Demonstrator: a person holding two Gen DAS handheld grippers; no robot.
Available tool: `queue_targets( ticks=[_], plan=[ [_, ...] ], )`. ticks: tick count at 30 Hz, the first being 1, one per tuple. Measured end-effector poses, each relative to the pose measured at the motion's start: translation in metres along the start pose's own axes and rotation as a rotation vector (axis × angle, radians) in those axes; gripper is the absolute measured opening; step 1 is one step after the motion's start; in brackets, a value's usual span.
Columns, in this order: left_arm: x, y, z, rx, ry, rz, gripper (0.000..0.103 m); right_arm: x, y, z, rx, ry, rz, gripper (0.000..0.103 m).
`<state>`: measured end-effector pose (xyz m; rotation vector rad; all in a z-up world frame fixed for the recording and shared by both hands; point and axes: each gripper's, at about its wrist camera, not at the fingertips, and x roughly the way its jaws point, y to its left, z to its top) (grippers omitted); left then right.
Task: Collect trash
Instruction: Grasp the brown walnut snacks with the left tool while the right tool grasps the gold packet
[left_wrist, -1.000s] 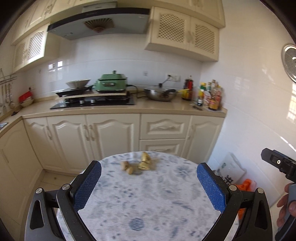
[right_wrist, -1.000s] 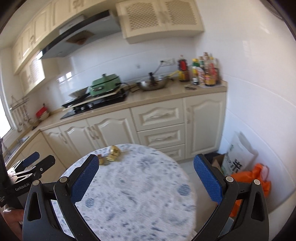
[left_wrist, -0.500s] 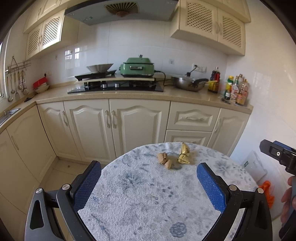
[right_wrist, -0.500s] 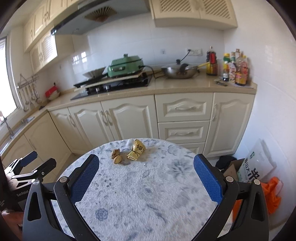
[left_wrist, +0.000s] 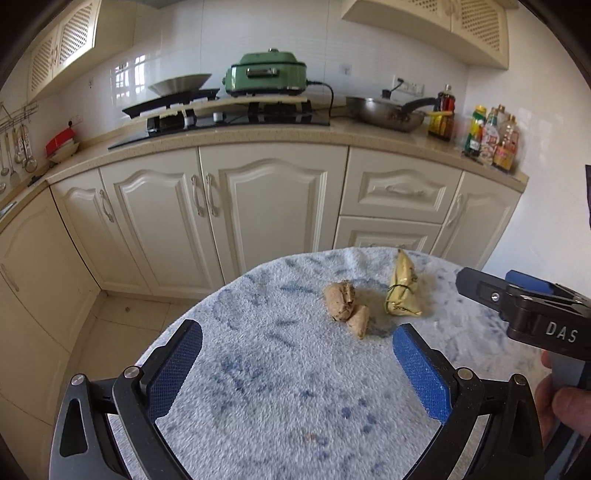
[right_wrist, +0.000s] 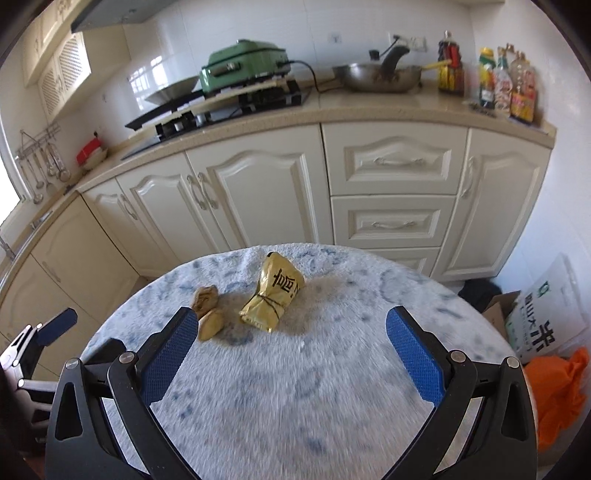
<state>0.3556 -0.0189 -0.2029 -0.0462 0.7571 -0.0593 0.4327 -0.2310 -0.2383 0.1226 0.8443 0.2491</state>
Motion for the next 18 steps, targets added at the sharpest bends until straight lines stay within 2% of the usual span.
queue_targets(
  ticks=[8,10,11,12,18],
  plan=[
    [0.060,0.002,0.019,0.009,0.037,0.013,0.102,0.062,0.009,0.016,-0.018,0.076,0.022,0.084],
    [0.069,0.003,0.021,0.009,0.045,0.016,0.102,0.080,0.017,0.017,-0.056,0.115,0.024,0.072],
    [0.073,0.002,0.021,0.009,0.049,0.015,0.102,0.087,0.020,0.016,-0.076,0.137,0.024,0.053],
    [0.077,0.002,0.023,0.011,0.052,0.012,0.102,0.091,0.021,0.012,-0.092,0.153,0.022,0.044],
    [0.099,-0.012,0.021,0.057,0.063,-0.003,0.102,0.073,0.001,-0.007,-0.067,0.129,0.074,0.036]
  ],
)
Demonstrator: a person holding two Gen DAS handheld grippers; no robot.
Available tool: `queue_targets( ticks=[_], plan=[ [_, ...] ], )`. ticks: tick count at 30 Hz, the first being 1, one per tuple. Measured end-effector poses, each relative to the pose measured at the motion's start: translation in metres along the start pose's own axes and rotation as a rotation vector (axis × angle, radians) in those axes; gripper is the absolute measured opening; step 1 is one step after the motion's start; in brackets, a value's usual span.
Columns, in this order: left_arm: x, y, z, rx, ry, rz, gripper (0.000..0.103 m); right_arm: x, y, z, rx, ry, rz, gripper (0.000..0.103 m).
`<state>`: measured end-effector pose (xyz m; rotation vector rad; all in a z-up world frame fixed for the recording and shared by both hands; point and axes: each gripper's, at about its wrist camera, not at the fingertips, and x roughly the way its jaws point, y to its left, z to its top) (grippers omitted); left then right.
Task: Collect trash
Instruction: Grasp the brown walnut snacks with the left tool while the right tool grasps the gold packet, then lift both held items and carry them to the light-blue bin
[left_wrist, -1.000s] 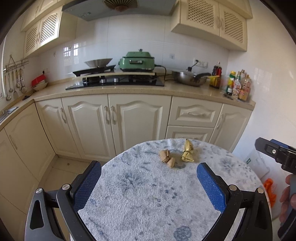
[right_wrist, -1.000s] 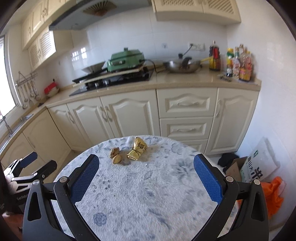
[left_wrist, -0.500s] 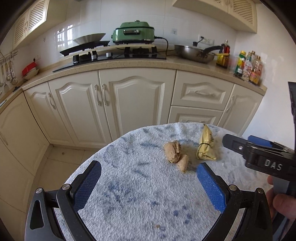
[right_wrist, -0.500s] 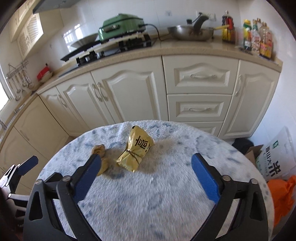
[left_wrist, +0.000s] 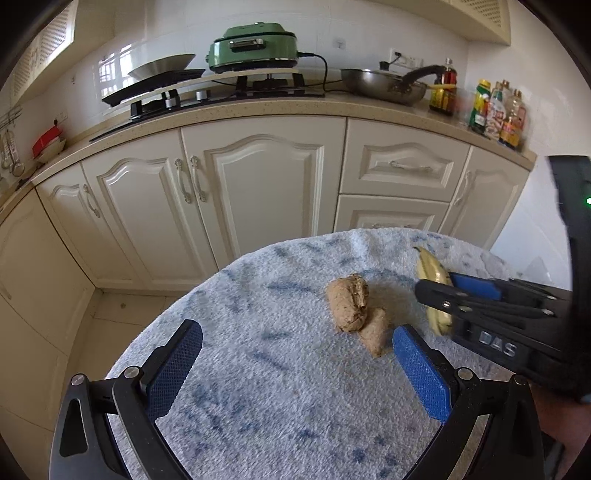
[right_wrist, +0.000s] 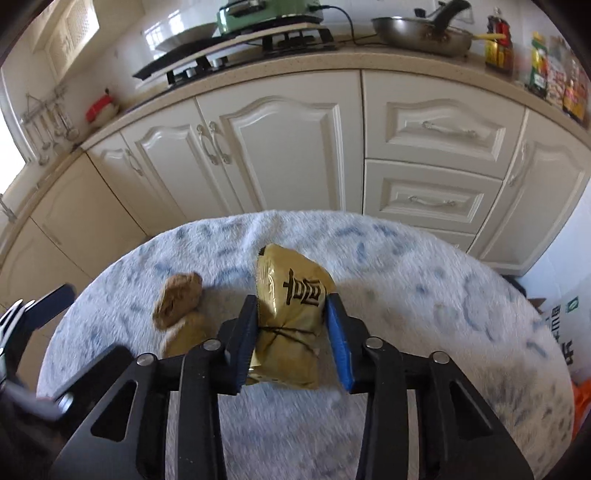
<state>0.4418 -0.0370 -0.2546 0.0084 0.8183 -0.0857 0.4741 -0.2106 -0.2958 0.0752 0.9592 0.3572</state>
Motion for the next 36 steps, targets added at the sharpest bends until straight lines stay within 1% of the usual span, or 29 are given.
queue_targets(
  ticks=[4,7,9,10,11,12,13,14,16,21,22,23,24,27,30,34,36],
  plan=[
    [0.022,-0.014,0.005,0.055,0.009,-0.002,0.102,-0.013,-0.015,-0.008,0.030,-0.007,0.003,0.035],
    [0.045,-0.026,0.008,0.111,0.044,0.015,0.101,-0.020,-0.018,-0.009,0.041,-0.011,0.007,0.035],
    [0.055,-0.028,0.013,0.119,0.063,-0.032,0.089,-0.024,-0.020,-0.010,0.040,-0.015,0.009,0.035],
    [0.060,-0.027,0.015,0.114,0.072,-0.064,0.072,-0.026,-0.020,-0.010,0.044,-0.017,0.012,0.035],
    [0.065,-0.026,0.017,0.111,0.089,-0.088,0.058,-0.028,-0.021,-0.010,0.046,-0.019,0.014,0.035],
    [0.067,-0.023,0.018,0.103,0.088,-0.107,0.055,-0.030,-0.021,-0.011,0.047,-0.022,0.015,0.035],
    [0.068,-0.021,0.019,0.099,0.088,-0.117,0.043,-0.031,-0.021,-0.012,0.049,-0.024,0.016,0.035],
    [0.069,-0.020,0.020,0.101,0.084,-0.123,0.036,-0.032,-0.021,-0.012,0.051,-0.025,0.019,0.034],
    [0.070,-0.015,0.020,0.090,0.084,-0.137,0.034,-0.034,-0.021,-0.014,0.054,-0.027,0.023,0.034],
    [0.064,-0.002,0.012,0.048,0.081,-0.157,0.034,-0.042,-0.019,-0.018,0.054,-0.025,0.029,0.034],
    [0.060,0.001,0.010,0.040,0.080,-0.161,0.034,-0.044,-0.019,-0.019,0.054,-0.025,0.031,0.033],
    [0.054,0.003,0.007,0.033,0.080,-0.165,0.034,-0.046,-0.019,-0.020,0.054,-0.025,0.034,0.028],
    [0.049,0.005,0.002,0.027,0.079,-0.164,0.034,-0.048,-0.018,-0.021,0.052,-0.025,0.036,0.026],
    [0.033,0.008,-0.010,0.008,0.079,-0.163,0.034,-0.056,-0.015,-0.025,0.048,-0.026,0.040,0.026],
    [0.016,0.012,-0.020,-0.008,0.072,-0.156,0.034,-0.055,-0.013,-0.029,0.050,-0.005,0.037,0.027],
    [-0.004,0.015,-0.030,-0.029,0.053,-0.140,0.034,-0.048,-0.010,-0.027,0.063,-0.014,0.037,0.031],
    [-0.013,0.016,-0.034,-0.043,0.051,-0.125,0.034,-0.035,-0.007,-0.022,0.055,0.007,0.015,0.044]
  ],
)
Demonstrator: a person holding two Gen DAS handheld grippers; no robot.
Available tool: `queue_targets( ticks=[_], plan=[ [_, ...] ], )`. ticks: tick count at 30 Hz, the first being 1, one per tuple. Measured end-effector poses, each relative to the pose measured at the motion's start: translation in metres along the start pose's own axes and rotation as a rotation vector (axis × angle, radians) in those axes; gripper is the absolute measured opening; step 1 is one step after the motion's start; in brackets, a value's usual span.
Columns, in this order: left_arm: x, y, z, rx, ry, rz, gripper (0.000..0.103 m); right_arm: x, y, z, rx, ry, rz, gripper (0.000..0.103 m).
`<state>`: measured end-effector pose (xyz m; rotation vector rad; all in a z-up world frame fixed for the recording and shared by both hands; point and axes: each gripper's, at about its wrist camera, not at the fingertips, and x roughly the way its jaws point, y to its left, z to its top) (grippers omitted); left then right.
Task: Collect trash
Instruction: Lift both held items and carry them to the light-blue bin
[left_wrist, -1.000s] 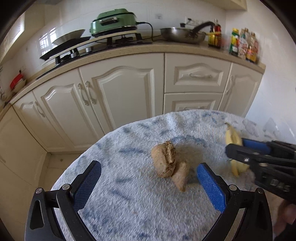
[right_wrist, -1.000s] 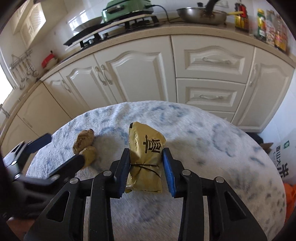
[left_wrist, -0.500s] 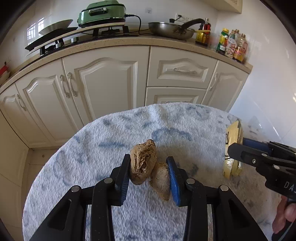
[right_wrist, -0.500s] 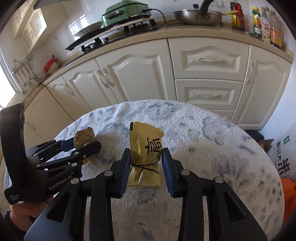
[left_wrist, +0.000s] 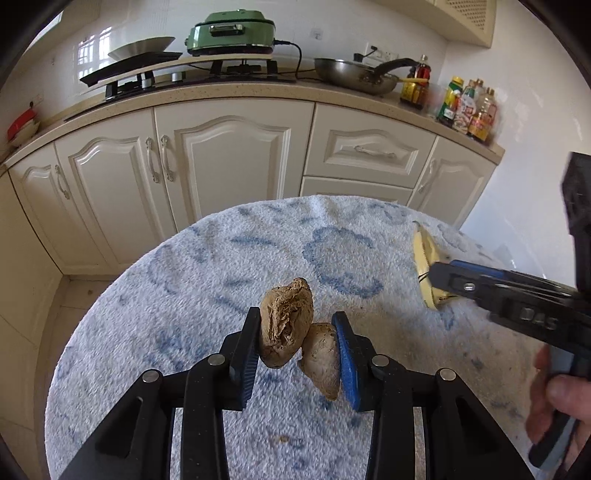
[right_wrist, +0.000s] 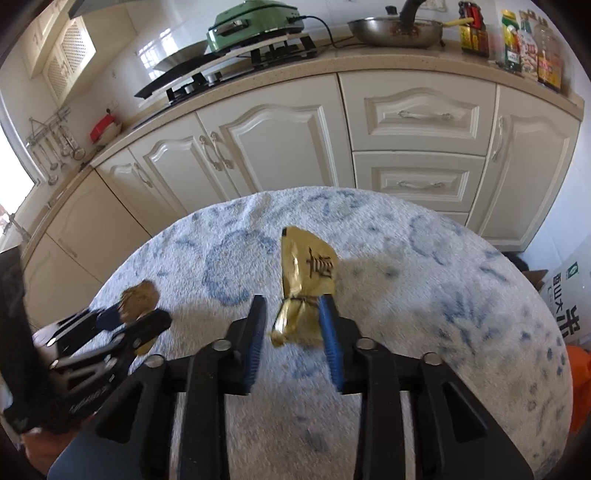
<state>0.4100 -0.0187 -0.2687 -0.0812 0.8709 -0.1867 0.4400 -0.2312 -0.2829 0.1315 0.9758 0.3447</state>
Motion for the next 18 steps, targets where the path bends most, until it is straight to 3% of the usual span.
queue_targets(
  ticks=[3,5,9,18],
  plan=[
    [-0.010,-0.004,-0.002,0.001,-0.010,0.016,0.034,0.018,0.000,0.003,-0.017,0.013,-0.055,0.045],
    [-0.016,-0.006,-0.004,-0.006,-0.013,0.024,0.034,0.019,0.005,0.004,-0.051,0.017,-0.082,0.037],
    [-0.033,-0.010,-0.008,-0.013,-0.033,0.020,0.034,0.008,0.002,-0.008,-0.038,0.029,-0.035,0.033],
    [-0.097,-0.046,-0.020,0.026,-0.115,-0.026,0.034,-0.084,-0.001,-0.045,0.005,-0.075,0.017,0.033]
  ],
)
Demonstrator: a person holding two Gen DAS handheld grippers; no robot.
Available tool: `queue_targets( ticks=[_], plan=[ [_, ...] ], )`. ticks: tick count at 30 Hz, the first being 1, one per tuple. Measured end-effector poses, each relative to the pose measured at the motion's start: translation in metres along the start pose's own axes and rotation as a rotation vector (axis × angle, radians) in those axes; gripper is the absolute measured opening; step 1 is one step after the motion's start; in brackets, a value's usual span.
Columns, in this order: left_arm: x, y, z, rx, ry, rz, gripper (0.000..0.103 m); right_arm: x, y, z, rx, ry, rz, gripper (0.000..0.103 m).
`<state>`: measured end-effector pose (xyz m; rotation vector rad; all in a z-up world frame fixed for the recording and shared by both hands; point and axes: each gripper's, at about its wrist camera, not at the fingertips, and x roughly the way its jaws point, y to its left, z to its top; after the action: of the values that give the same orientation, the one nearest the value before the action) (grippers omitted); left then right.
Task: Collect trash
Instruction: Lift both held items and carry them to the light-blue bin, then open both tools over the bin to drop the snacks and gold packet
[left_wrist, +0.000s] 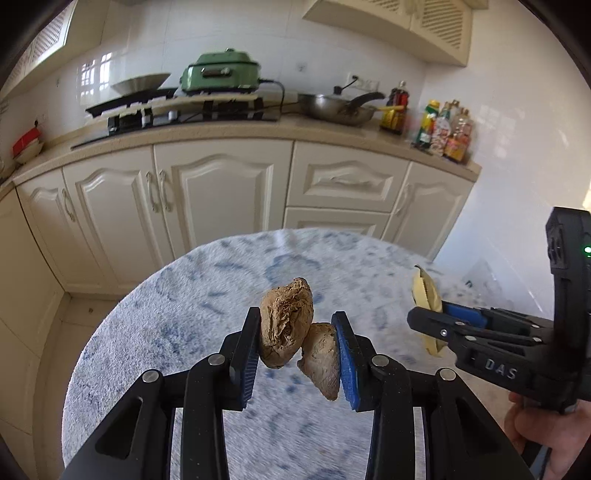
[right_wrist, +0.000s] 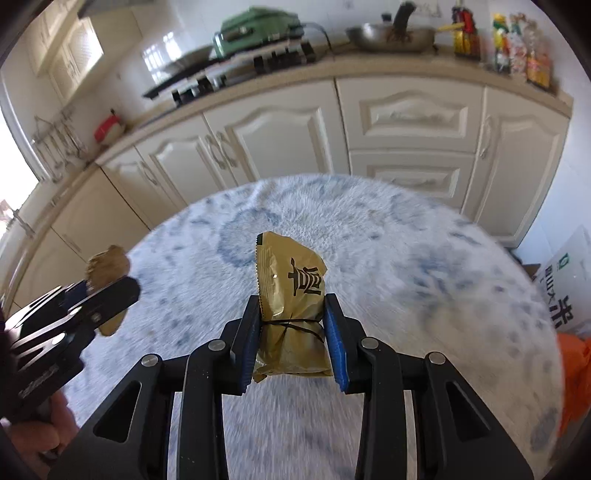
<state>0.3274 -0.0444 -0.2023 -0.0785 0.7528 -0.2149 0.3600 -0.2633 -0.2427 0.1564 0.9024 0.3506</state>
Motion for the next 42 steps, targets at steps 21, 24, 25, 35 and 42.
queue_targets(
  ticks=[21,24,25,35,42],
  plan=[
    [-0.148,-0.176,-0.028,0.217,-0.178,-0.255,0.034,-0.280,-0.099,-0.080,0.171,-0.354,-0.199,0.033],
    [-0.154,-0.210,-0.033,0.261,-0.180,-0.323,0.034,-0.310,-0.126,-0.102,0.224,-0.378,-0.263,0.033],
    [-0.156,-0.224,-0.036,0.277,-0.177,-0.349,0.034,-0.320,-0.136,-0.111,0.248,-0.386,-0.280,0.033],
    [-0.130,-0.334,-0.065,0.402,-0.072,-0.548,0.034,-0.369,-0.230,-0.190,0.449,-0.367,-0.434,0.033],
    [-0.080,-0.400,-0.105,0.485,0.097,-0.595,0.034,-0.348,-0.285,-0.227,0.569,-0.290,-0.430,0.033]
  ],
)
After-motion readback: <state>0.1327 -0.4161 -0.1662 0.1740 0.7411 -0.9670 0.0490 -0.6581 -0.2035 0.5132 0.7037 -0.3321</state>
